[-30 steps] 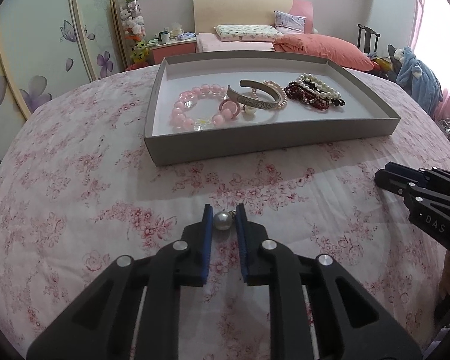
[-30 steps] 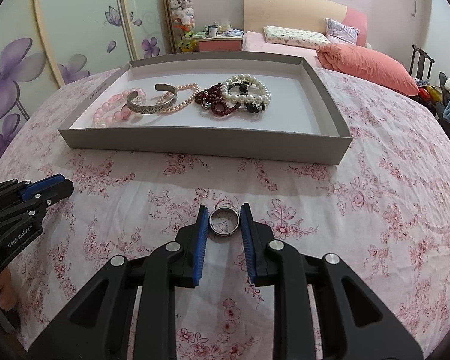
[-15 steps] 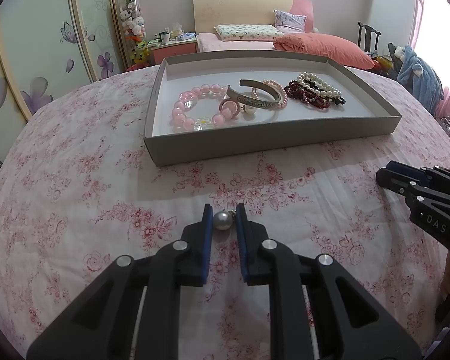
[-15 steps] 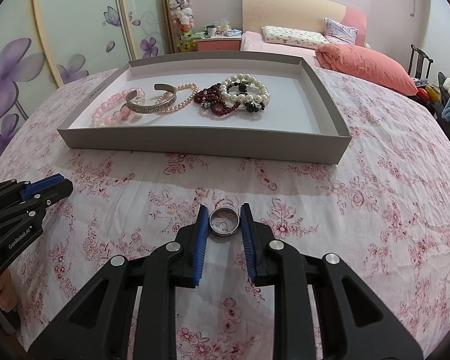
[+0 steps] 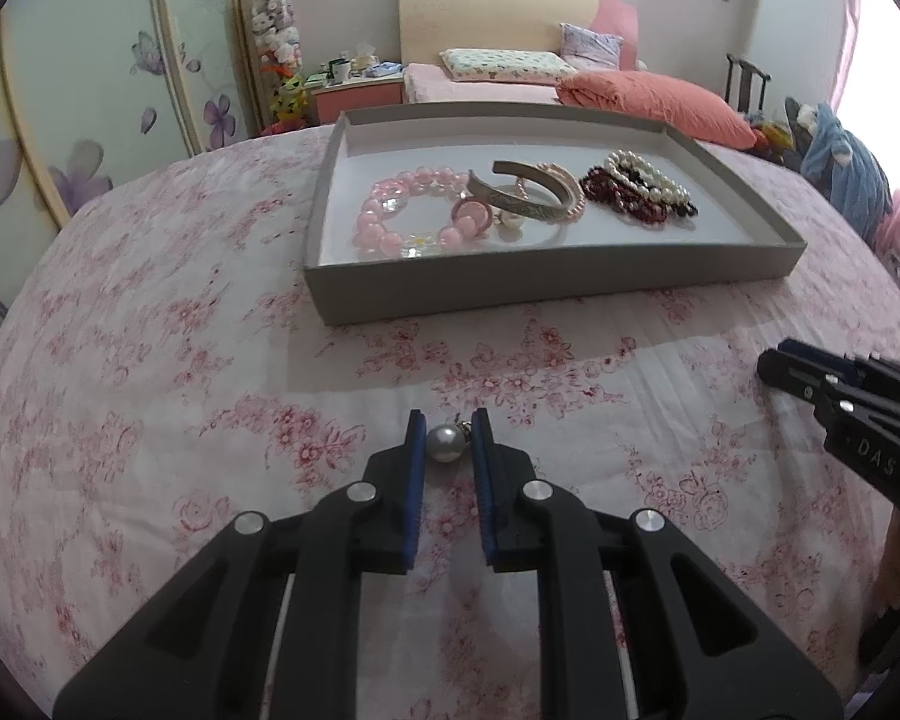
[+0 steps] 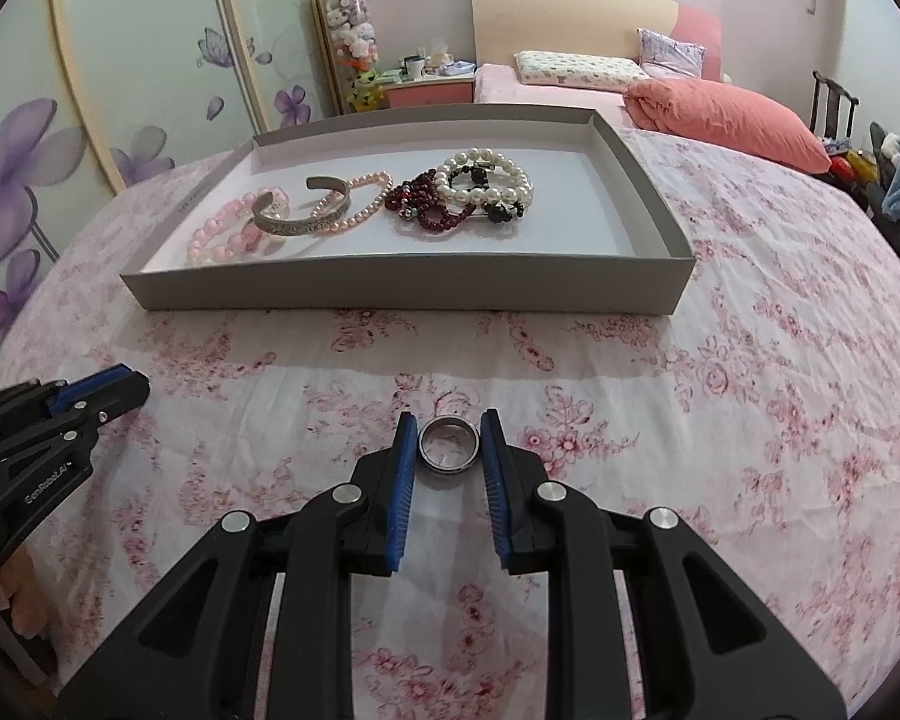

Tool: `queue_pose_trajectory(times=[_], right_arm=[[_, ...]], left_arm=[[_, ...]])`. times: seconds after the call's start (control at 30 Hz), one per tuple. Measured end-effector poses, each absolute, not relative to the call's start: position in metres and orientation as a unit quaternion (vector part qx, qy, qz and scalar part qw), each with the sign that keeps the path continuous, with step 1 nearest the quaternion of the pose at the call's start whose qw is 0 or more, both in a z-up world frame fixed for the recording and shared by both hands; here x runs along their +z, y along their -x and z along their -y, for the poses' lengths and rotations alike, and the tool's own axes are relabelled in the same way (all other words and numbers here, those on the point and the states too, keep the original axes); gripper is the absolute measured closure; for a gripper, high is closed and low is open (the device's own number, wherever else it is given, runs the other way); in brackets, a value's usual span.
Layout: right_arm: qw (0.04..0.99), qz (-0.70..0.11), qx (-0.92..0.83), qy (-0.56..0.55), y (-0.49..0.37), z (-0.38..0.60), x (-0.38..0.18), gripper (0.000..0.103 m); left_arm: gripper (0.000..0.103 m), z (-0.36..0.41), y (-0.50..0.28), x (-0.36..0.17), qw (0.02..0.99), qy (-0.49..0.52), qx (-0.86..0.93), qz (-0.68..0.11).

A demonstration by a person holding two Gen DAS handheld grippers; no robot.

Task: Organize jewelry
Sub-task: 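Carry the ring into the tray with the right gripper while the left releases its pearl there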

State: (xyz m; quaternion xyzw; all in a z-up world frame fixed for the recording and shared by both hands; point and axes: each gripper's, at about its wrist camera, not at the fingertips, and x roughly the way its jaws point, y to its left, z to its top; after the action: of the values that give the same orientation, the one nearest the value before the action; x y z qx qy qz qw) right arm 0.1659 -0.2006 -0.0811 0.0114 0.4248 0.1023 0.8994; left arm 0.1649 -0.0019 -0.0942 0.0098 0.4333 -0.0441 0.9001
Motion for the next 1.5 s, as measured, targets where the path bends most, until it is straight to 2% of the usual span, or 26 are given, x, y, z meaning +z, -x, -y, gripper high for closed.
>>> queue_pose_trajectory(times=[0.2, 0.43, 0.63, 1.5], right_arm=[[0.93, -0.354, 0.096, -0.015, -0.149, 0.2, -0.052, 0.08], [0.969, -0.231, 0.091, 0.007, -0.127, 0.188, -0.005, 0.08], [0.982, -0.172, 0.075, 0.024, -0.121, 0.183, 0.013, 0.08], [0.986, -0.158, 0.048, 0.004, -0.163, 0.186, 0.012, 0.08]], left_arm=[[0.087, 0.001, -0.149, -0.065, 0.927, -0.008, -0.029, -0.374], [0.087, 0.012, -0.132, -0.024, 0.959, -0.026, -0.004, -0.282], [0.087, 0.017, -0.133, -0.006, 0.968, -0.027, 0.002, -0.25], [0.087, 0.021, -0.174, -0.006, 0.969, -0.01, -0.003, -0.247]])
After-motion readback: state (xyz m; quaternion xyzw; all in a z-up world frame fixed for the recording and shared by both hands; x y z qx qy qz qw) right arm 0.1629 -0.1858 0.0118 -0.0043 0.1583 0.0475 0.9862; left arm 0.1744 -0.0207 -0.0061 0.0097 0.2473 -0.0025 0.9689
